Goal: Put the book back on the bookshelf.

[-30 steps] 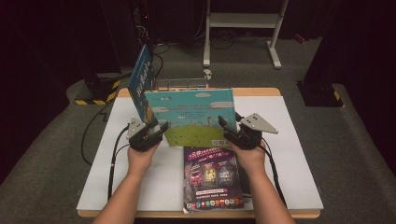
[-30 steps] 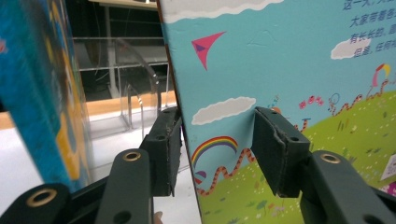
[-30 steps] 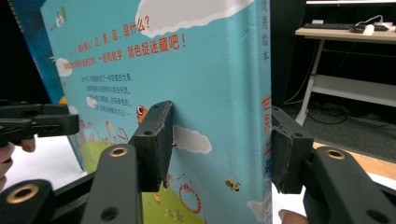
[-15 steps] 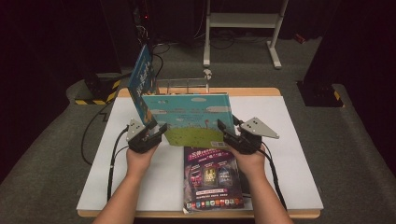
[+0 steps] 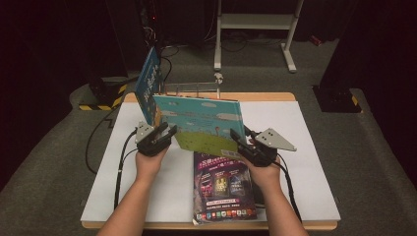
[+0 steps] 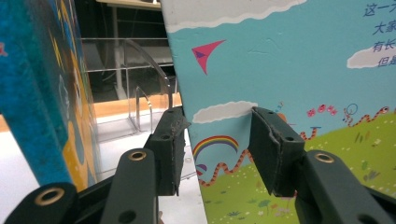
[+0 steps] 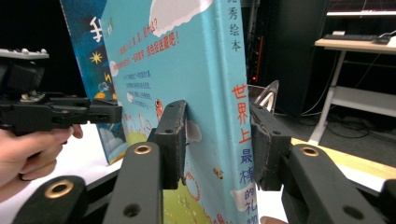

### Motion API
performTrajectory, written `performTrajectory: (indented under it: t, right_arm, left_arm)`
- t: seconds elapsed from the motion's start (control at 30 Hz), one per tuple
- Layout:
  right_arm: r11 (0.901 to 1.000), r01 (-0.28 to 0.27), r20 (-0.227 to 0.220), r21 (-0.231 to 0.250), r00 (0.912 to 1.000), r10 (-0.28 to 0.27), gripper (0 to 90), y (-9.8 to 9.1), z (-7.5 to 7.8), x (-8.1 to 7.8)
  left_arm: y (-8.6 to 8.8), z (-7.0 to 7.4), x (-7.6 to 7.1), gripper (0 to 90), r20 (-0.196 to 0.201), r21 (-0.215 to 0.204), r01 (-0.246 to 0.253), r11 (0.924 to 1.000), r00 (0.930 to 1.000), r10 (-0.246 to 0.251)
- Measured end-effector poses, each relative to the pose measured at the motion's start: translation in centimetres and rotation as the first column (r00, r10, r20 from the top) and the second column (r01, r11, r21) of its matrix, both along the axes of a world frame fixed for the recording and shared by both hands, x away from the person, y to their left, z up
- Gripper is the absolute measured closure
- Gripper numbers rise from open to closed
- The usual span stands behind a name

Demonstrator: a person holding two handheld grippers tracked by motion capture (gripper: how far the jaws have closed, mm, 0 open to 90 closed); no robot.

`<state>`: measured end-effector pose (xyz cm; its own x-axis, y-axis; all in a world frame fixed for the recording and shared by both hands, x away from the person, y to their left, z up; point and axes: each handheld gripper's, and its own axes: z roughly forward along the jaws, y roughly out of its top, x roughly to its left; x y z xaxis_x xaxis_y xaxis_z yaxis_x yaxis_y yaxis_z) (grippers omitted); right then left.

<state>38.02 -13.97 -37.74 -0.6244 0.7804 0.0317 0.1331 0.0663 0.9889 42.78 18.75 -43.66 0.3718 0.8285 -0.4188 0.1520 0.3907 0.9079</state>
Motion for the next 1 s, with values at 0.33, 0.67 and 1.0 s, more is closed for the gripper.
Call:
performTrajectory:
  t: [0.33,0.67,1.0]
  right_arm:
    - [0.9991,-0.043,-0.012,0.0,0.999,0.043,62.0,-0.4,0.1,0.1]
    - [0.9968,-0.08,-0.019,-0.009,0.9966,0.08,62.8,-0.4,0.3,-0.4]
    - [0.9842,-0.177,-0.044,0.008,0.9832,0.177,78.4,-1.1,0.1,-1.2]
  left_arm:
    - [0.5,0.0,-1.0,51.0,-0.016,-0.03,-0.005,0.9995,0.9999,0.005]
    - [1.2,-0.8,-5.3,46.3,-0.04,0.034,0.058,0.9977,0.9976,-0.057]
    - [2.7,-1.0,-8.2,45.9,-0.043,0.016,0.071,0.9974,0.9966,-0.07]
